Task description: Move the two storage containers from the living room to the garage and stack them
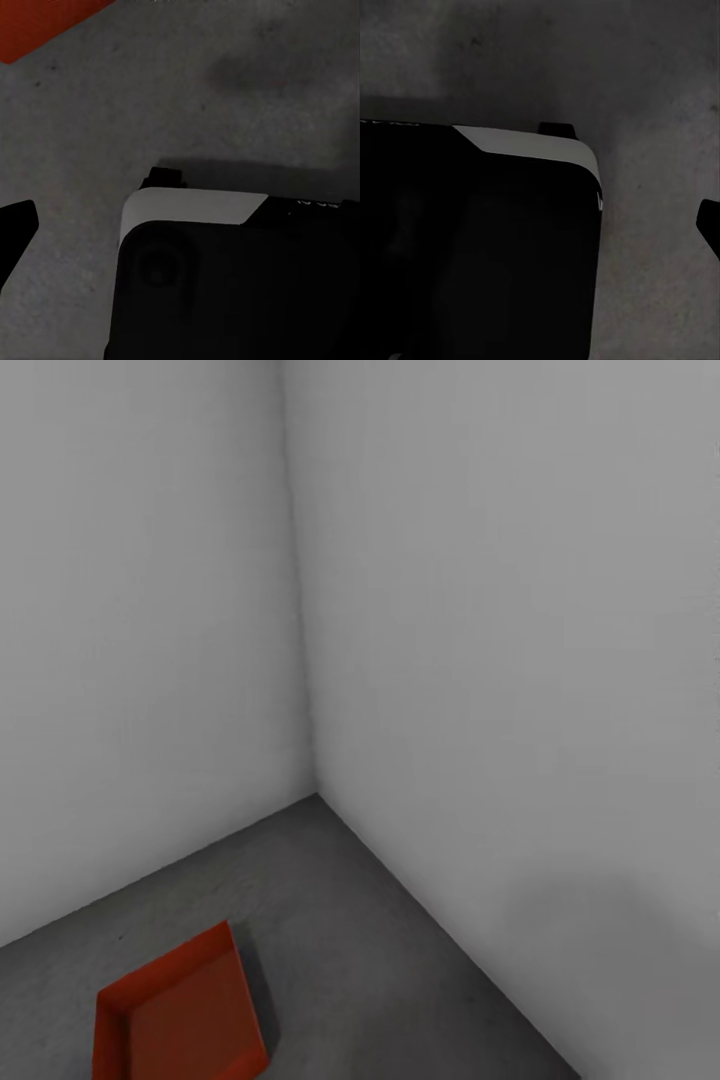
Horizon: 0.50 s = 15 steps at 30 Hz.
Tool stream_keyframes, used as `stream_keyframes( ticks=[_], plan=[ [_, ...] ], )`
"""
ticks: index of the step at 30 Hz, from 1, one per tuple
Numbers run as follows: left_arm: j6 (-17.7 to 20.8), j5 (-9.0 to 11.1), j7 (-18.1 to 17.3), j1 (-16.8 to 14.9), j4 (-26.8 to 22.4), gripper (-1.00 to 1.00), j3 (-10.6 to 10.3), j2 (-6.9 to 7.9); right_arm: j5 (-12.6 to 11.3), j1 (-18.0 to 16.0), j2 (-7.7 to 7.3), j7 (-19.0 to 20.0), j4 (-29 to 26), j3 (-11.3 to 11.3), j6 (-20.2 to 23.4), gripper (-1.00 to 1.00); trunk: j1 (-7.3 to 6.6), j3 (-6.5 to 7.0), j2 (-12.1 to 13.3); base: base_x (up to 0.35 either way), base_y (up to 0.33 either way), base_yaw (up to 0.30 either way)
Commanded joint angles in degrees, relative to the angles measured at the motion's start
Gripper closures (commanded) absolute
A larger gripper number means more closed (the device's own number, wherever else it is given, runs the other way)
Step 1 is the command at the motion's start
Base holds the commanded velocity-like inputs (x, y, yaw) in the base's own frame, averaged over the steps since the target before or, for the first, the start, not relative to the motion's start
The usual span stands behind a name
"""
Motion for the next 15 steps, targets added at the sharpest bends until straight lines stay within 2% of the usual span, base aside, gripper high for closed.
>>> stream_keyframes(
  ticks=[1, 6, 15],
  plan=[
    [-0.22, 0.33, 0.02, -0.04, 0.06, -1.00, 0.20, -0.02, -0.46, -0.06, 0.04, -0.03, 0.18, 0.48, -0.32, -1.00, 0.00, -0.06, -0.04, 0.000, 0.000, -0.013],
    [-0.22, 0.33, 0.02, -0.04, 0.06, -1.00, 0.20, -0.02, -0.34, -0.06, 0.02, -0.03, 0.18, 0.48, -0.38, -1.00, 0.00, -0.06, -0.04, 0.000, 0.000, -0.046],
    [-0.22, 0.33, 0.02, -0.04, 0.06, -1.00, 0.20, -0.02, -0.34, -0.06, 0.02, -0.03, 0.18, 0.48, -0.39, -1.00, 0.00, -0.06, -0.04, 0.000, 0.000, -0.214]
  ],
)
